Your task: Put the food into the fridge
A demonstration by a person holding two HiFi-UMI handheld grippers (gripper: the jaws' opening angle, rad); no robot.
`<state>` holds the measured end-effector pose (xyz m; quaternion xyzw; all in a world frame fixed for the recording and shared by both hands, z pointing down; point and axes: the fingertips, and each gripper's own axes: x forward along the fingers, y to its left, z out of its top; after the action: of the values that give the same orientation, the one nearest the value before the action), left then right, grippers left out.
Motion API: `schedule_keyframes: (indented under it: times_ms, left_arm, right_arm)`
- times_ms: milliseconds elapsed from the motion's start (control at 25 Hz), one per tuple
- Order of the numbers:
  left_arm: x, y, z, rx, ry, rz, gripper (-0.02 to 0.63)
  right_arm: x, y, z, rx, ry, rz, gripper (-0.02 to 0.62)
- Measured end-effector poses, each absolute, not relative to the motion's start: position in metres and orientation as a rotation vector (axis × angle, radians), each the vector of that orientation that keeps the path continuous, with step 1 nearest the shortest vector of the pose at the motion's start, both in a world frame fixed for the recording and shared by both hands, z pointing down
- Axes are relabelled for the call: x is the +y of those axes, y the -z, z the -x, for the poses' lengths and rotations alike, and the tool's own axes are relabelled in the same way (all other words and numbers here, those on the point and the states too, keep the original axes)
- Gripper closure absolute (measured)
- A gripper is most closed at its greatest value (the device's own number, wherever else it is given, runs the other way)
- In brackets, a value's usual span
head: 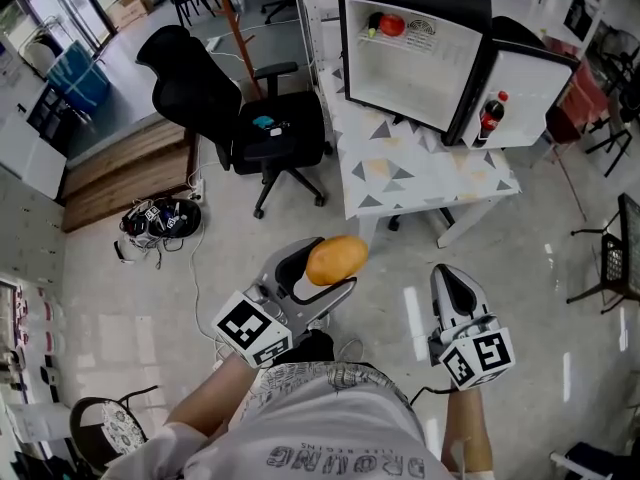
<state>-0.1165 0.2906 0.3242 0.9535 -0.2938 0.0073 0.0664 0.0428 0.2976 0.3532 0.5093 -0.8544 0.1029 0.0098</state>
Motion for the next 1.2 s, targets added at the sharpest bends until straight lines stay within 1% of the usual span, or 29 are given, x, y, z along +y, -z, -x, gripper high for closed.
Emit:
schedule_keyframes:
  times_ms: [600,1200]
  left_arm:
    - [0.255,-0.348,0.106,-0.887,-0.027,-2.852,0.282]
    - [0.163,-0.364,0.115,-0.845,-0.053,-2.82,0.282]
  right_arm:
    - [0.259,-0.375,-0.056,-2.669,-0.388,-1.591,0.592]
    - [0.171,-0.394,-0.049,-2.612,-0.451,-1.623,0.592]
